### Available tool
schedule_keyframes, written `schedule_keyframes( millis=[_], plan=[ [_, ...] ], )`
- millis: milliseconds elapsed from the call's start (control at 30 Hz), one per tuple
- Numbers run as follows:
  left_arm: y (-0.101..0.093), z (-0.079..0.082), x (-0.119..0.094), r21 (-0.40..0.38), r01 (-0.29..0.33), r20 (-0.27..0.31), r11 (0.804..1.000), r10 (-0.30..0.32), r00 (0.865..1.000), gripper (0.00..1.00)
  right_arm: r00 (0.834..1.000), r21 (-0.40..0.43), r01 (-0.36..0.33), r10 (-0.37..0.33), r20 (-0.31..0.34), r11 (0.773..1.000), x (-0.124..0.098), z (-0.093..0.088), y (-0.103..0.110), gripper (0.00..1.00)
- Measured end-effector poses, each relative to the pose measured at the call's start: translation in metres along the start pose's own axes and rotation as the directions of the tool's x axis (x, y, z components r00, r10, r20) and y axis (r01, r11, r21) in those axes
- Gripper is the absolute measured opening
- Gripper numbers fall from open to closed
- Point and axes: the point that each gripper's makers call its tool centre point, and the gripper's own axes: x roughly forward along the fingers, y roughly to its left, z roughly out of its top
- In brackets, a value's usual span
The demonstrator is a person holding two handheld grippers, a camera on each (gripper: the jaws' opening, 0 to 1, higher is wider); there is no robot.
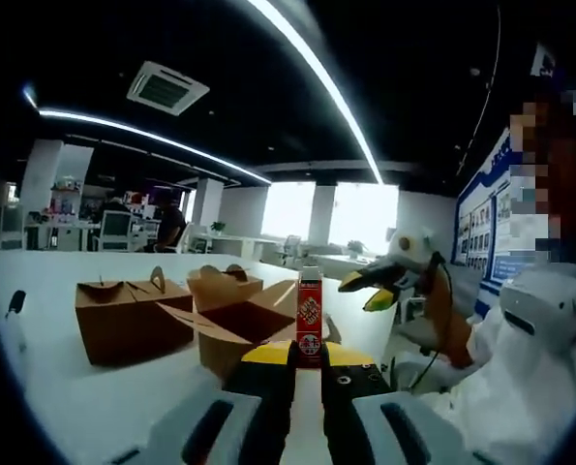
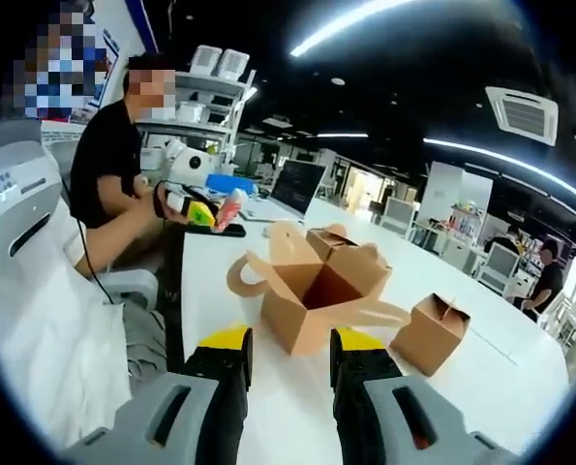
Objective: Pick up one paper box from the group, open the paper box, and remove the item inside
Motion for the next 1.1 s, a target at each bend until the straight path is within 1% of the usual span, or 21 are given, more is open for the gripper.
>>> schedule_keyframes(
  millis=[167,267,400,600,667,733,767,933,1100],
  plan=[
    [-0.004,-0.012,0.0,0.014,0.019,-0.056,1.0,-0.018,0.998,0.13,0.999,-0.012,-0.033,0.033,-0.02,0.999,0.004,-0.005,0.008,0.33],
    [-0.006,-0.019,0.001,0.028,0.029,-0.094,0.999,-0.026,0.995,0.13,0.998,-0.013,-0.052,0.052,-0.021,0.999,0.007,-0.006,0.012,0.33],
    [-0.009,-0.031,0.007,0.064,0.031,-0.152,0.997,-0.021,0.988,0.13,0.996,0.014,-0.089,0.089,-0.002,0.996,0.013,-0.004,0.021,0.33],
    [-0.018,-0.04,0.018,0.096,0.058,-0.206,0.994,-0.037,0.978,0.12,0.99,0.02,-0.143,0.143,0.023,0.99,0.02,0.002,0.038,0.32],
    [-0.022,-0.045,0.025,0.112,0.066,-0.237,0.991,-0.038,0.971,0.12,0.987,0.02,-0.158,0.157,0.026,0.987,0.023,0.004,0.047,0.31],
    [-0.026,-0.049,0.031,0.122,0.077,-0.258,0.99,-0.043,0.965,0.12,0.985,-0.003,-0.172,0.172,0.024,0.985,0.024,0.007,0.055,0.31],
    [-0.03,-0.052,0.034,0.129,0.092,-0.272,0.987,-0.054,0.961,0.12,0.983,-0.006,-0.179,0.179,0.029,0.984,0.024,0.01,0.057,0.31],
    [-0.046,-0.058,0.045,0.142,0.139,-0.303,0.98,-0.091,0.949,0.12,0.981,-0.021,-0.193,0.194,0.03,0.981,0.026,0.013,0.063,0.31],
    [-0.057,-0.062,0.051,0.153,0.167,-0.33,0.974,-0.109,0.938,0.12,0.974,-0.038,-0.225,0.226,0.026,0.974,0.028,0.014,0.073,0.31]
  ],
)
